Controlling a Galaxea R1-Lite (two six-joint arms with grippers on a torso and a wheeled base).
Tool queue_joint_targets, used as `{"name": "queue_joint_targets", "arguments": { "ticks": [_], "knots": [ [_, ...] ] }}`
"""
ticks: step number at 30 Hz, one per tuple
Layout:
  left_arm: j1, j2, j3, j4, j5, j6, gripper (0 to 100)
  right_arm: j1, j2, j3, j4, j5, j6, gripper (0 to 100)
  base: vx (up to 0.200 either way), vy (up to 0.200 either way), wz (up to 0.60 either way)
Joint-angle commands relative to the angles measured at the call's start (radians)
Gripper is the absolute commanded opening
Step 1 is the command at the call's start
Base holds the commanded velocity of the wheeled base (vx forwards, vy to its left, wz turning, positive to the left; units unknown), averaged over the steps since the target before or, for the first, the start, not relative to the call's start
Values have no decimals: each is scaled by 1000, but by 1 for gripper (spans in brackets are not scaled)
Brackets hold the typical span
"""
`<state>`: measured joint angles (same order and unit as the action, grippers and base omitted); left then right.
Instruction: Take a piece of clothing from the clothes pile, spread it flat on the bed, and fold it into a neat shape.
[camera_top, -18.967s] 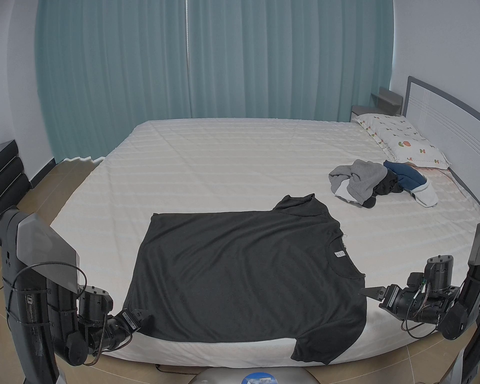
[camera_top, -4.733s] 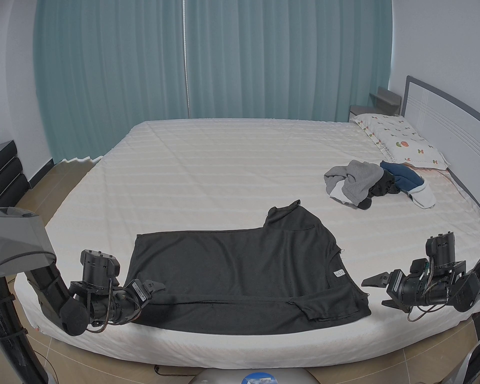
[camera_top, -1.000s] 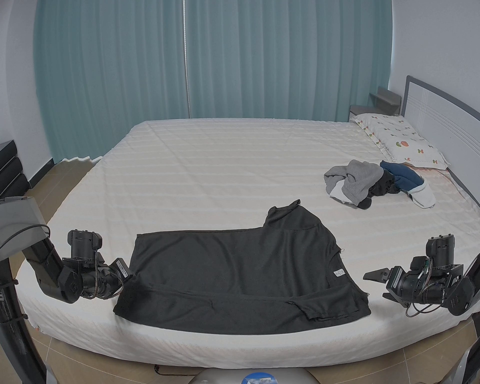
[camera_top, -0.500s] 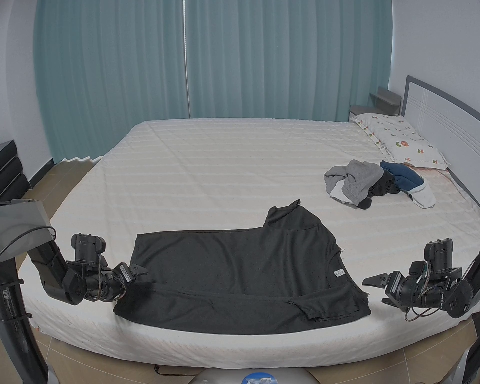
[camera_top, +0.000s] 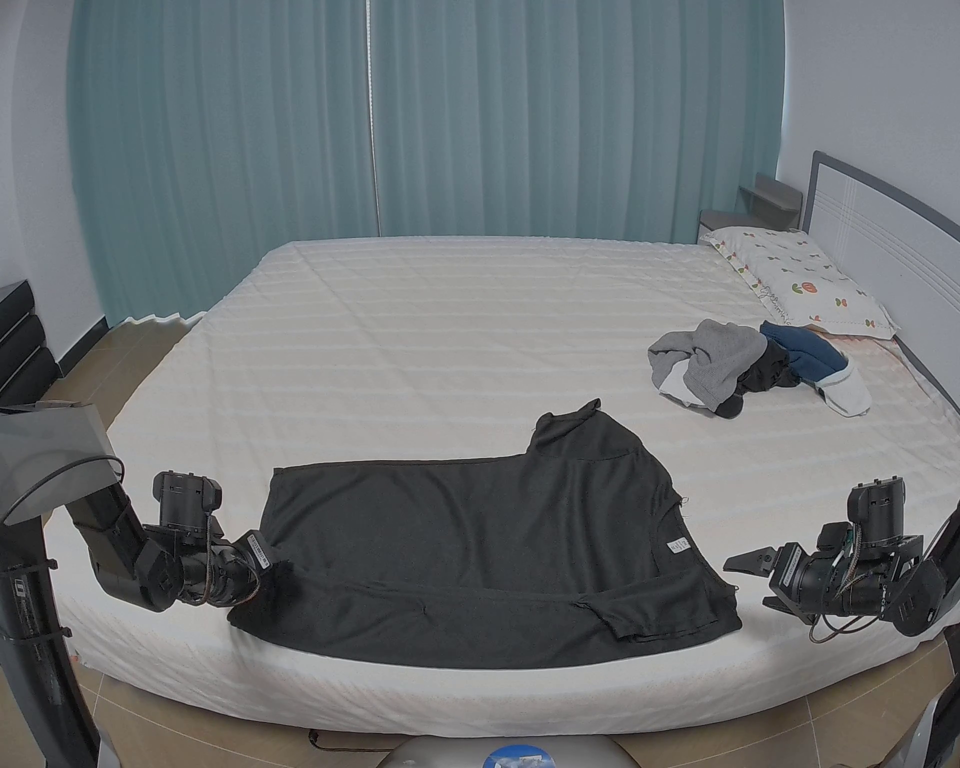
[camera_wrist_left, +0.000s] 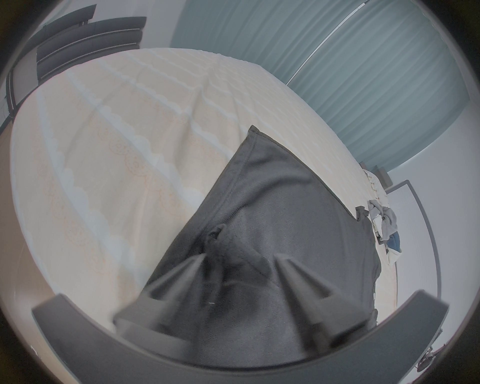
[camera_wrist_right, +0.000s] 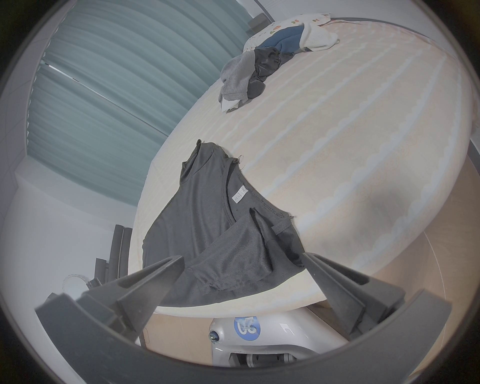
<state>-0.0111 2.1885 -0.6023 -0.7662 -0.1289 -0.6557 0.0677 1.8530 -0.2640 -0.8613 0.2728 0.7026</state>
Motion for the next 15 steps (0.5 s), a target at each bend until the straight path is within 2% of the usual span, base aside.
{"name": "queue_joint_targets", "arguments": {
  "ticks": [1, 11, 15],
  "knots": [
    [5, -4, 6, 1, 18, 1, 0, 0, -1, 0, -1, 0, 0, 100, 0, 0, 0],
    [11, -24, 18, 10, 34, 31, 0, 0, -6, 6, -1, 0, 0, 100, 0, 0, 0],
    [17, -29, 29, 8, 65, 70, 0, 0, -8, 6, -1, 0, 0, 100, 0, 0, 0]
  ]
}}
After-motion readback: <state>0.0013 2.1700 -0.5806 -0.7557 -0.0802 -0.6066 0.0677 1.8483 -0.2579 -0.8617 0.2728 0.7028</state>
